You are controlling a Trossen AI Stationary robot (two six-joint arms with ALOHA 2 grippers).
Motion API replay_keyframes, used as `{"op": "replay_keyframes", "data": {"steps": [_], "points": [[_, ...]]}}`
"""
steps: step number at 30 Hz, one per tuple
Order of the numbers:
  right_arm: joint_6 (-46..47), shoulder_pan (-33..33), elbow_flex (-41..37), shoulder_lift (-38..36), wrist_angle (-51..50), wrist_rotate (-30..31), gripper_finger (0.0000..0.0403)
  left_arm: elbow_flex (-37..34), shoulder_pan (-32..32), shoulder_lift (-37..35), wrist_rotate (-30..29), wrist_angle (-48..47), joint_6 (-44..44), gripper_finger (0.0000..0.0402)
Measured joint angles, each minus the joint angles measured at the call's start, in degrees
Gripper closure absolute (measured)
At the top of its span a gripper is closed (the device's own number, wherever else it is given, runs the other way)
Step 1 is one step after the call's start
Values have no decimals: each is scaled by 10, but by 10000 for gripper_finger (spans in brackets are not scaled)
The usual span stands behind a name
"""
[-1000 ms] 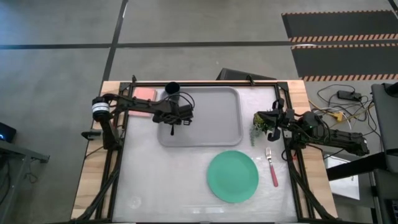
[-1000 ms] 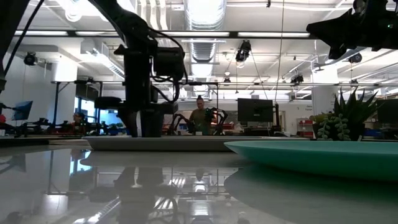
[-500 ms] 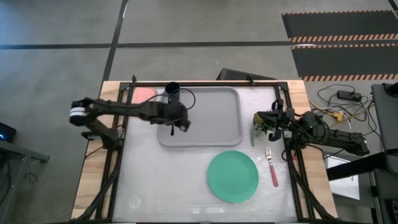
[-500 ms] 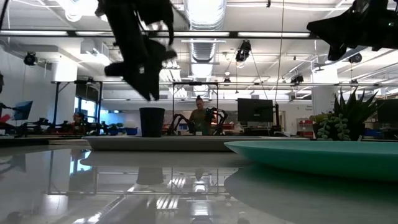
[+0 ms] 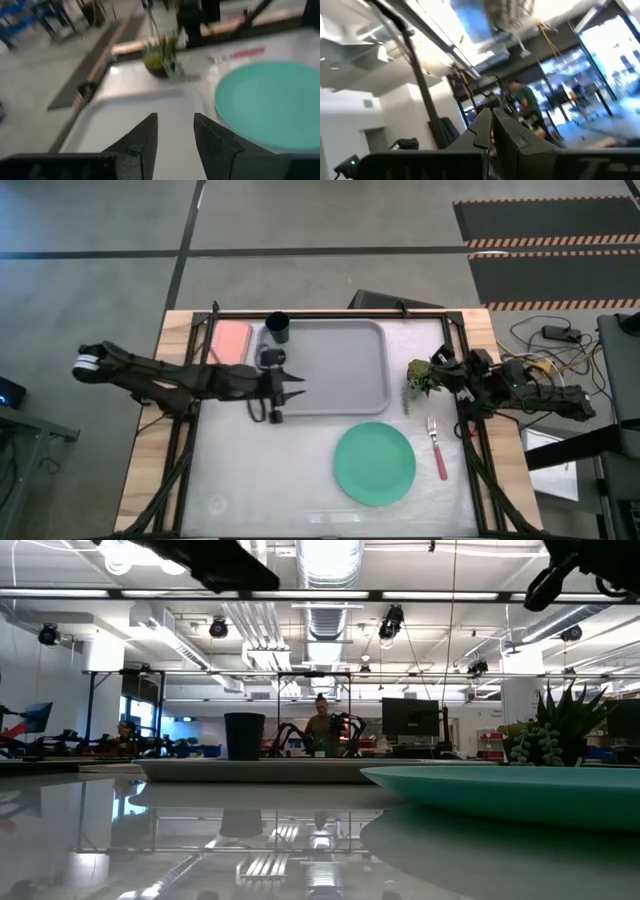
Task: Pick and place plate/cup/fork/spoon on tray
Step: Put the pink fork on the gray serving tray left beside the black spoon
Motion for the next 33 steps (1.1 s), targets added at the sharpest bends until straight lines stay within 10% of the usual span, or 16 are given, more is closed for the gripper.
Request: {"op": "replay_keyframes", "data": {"steps": [10,18,33], "points": [[32,52,114,141,-131,93,394,-92,1,-161,-8,38,4,292],[183,68,293,277,-504,92,394,-117,1,-223,-8,39,4,292],[549,264,383,478,-784,-27,394,-125,1,-240,-8,28,4,292]]}}
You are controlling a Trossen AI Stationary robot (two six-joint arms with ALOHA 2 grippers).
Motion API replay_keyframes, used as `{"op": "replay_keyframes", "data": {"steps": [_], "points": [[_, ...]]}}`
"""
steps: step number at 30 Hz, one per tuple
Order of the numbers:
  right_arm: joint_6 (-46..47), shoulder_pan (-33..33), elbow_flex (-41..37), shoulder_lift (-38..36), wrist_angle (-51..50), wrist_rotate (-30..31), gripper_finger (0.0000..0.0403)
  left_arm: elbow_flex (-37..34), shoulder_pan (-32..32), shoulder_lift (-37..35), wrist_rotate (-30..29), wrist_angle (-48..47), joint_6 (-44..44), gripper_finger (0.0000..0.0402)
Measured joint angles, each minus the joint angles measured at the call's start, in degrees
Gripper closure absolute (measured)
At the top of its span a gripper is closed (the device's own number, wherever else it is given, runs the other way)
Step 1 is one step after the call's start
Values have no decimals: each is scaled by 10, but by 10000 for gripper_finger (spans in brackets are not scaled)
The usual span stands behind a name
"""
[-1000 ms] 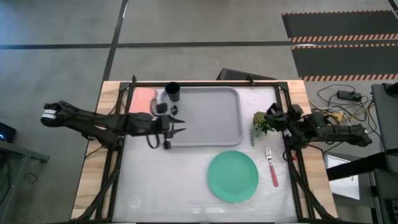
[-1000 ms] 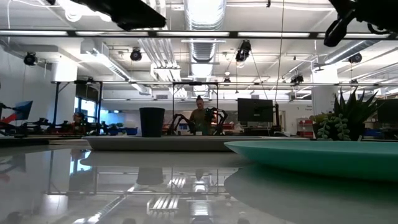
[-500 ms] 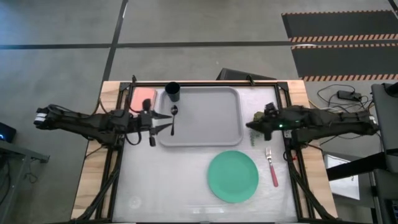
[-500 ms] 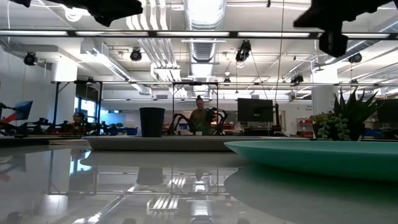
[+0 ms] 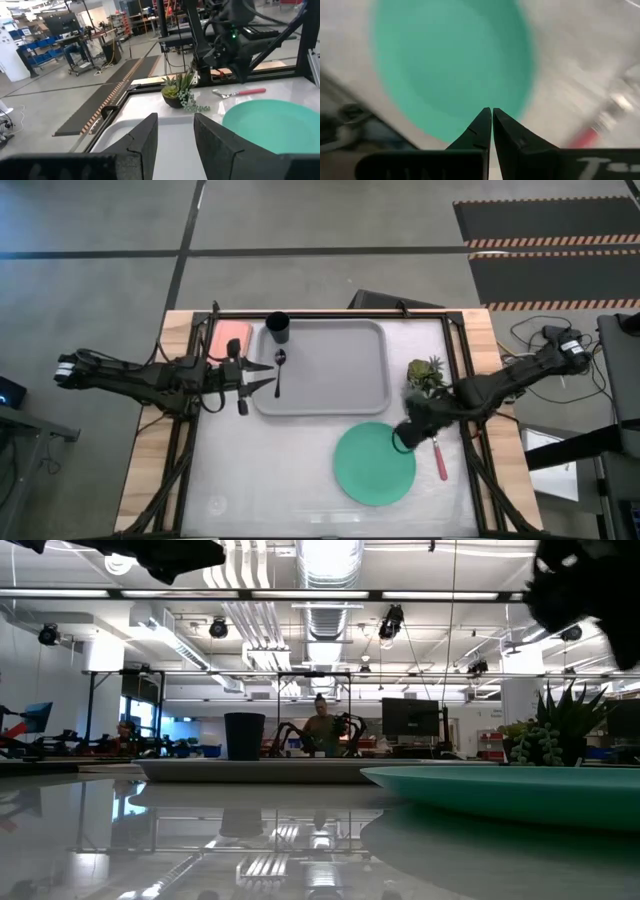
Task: Pick and place plate/cup/fork/spoon on tray
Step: Put the pink fork on the gray serving tray left beside the black spoon
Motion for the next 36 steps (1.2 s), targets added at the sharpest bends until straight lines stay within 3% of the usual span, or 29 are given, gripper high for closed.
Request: {"op": "replay_keyframes", "data": {"steps": [9,23,28,36], "points": [[126,82,-3,71,-122,-36,394,0,0,3,0,-2,15,292],[126,91,-94,74,-87,-28,388,-1,0,3,0,-1,28,292],[134,93,-116,75,-25,-26,348,-5,0,3,0,-2,29,292],[146,96,-136,74,-22,-31,262,-6,0,3,0,-2,29,292]]}}
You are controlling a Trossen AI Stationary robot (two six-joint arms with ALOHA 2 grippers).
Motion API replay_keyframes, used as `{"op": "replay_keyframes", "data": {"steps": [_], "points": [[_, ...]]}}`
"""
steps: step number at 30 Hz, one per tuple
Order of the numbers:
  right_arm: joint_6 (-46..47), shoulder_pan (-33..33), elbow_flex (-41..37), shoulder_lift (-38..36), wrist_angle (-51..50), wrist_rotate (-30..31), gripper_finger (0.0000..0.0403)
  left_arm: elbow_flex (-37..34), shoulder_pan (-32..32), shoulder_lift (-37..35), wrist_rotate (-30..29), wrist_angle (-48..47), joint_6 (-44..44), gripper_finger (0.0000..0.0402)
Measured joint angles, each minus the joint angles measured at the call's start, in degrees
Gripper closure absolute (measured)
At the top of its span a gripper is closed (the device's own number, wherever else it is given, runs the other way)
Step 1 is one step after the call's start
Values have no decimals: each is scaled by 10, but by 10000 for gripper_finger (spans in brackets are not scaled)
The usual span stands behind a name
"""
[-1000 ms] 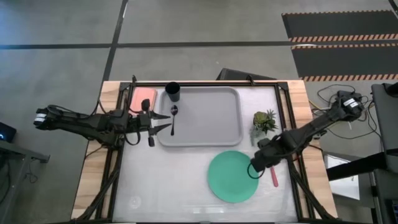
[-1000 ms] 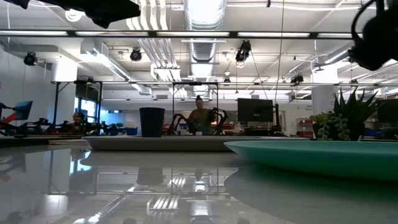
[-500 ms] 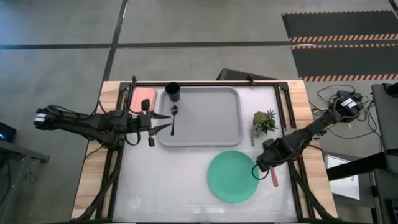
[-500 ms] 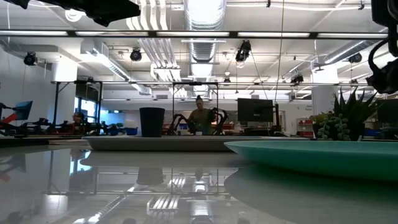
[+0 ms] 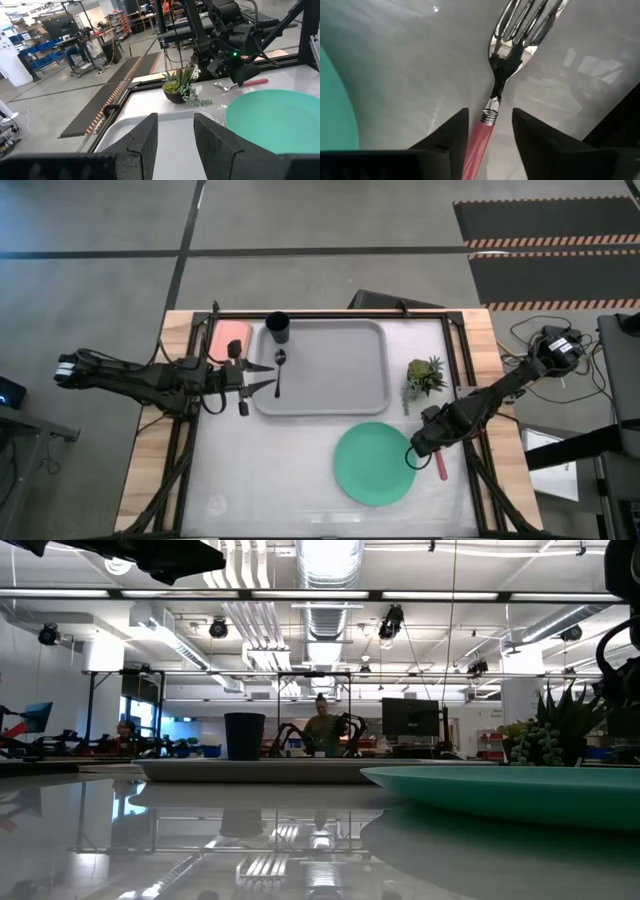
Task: Pick and place plate/cup/fork/spoon on tray
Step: Put the pink fork on the gray serving tray left beside the black spoon
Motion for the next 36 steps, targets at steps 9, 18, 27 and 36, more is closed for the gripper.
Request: {"op": "replay_keyframes", "data": {"steps": [9,18,27,36], "points": [[-1,0,-15,0,7,14,250,0,0,0,0,0,1,292],[11,0,-25,-1,1,12,367,-1,0,0,0,0,1,292],[-33,0,10,-1,-15,-24,387,-1,0,0,0,0,1,292],[-19,0,83,-12,-98,-30,389,-1,0,0,0,0,1,292]]}}
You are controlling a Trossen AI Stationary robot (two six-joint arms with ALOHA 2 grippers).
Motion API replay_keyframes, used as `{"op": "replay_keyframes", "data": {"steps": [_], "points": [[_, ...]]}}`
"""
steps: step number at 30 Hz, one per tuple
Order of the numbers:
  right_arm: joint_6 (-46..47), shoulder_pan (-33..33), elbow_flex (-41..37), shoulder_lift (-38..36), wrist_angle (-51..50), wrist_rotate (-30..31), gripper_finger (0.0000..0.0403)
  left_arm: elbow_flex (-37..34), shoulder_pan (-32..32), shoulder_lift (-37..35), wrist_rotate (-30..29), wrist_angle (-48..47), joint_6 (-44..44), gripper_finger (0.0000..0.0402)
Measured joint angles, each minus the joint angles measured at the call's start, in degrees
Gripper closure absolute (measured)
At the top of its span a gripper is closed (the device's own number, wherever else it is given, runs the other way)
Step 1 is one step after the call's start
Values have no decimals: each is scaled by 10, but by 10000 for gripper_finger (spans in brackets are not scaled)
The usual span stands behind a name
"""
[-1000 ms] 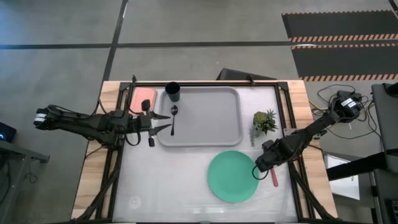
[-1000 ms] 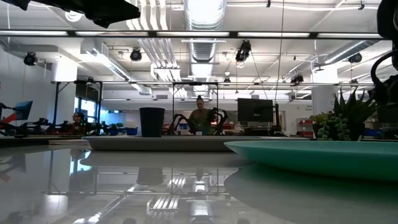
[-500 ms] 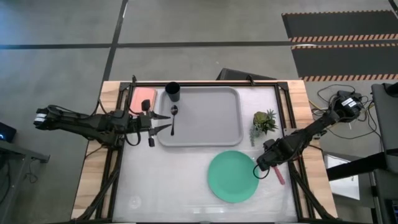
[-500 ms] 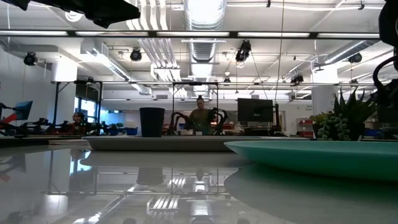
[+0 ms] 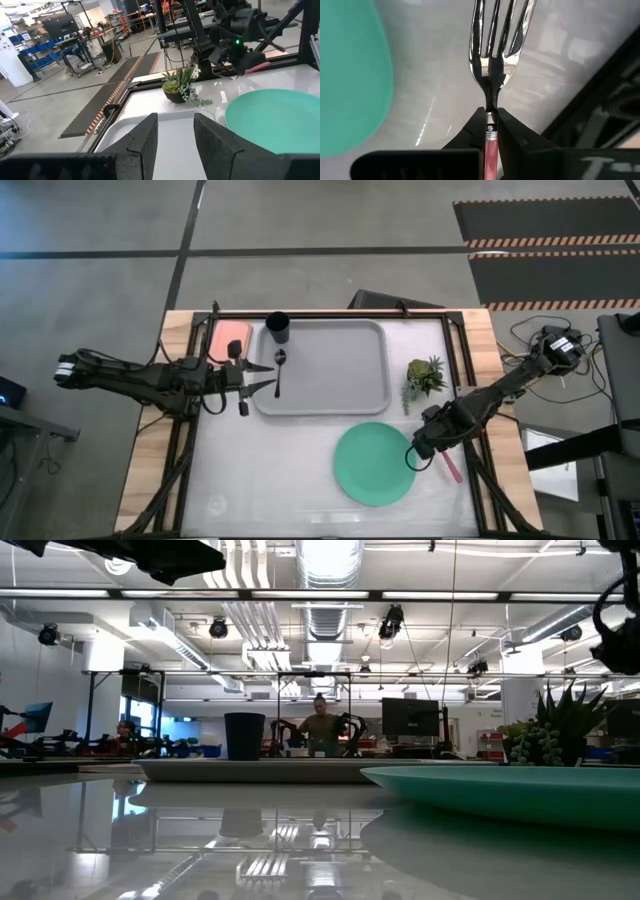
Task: Pick and place plate/cup/fork/spoon on tray
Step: Put the pink fork on the gray serving tray left beside the black spoon
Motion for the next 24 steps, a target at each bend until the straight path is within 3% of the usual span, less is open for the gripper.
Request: {"op": "replay_keyframes", "data": {"steps": [6,14,17,24], "points": [[17,0,58,-6,-1,15,389,0,0,0,-5,0,1,292],[83,-24,167,28,1,144,390,0,0,-13,-54,-2,14,292],[73,-61,220,71,-1,172,390,0,0,-19,-54,-16,14,292],[-60,-182,368,216,-2,151,390,-1,0,-49,-54,-59,13,292]]}}
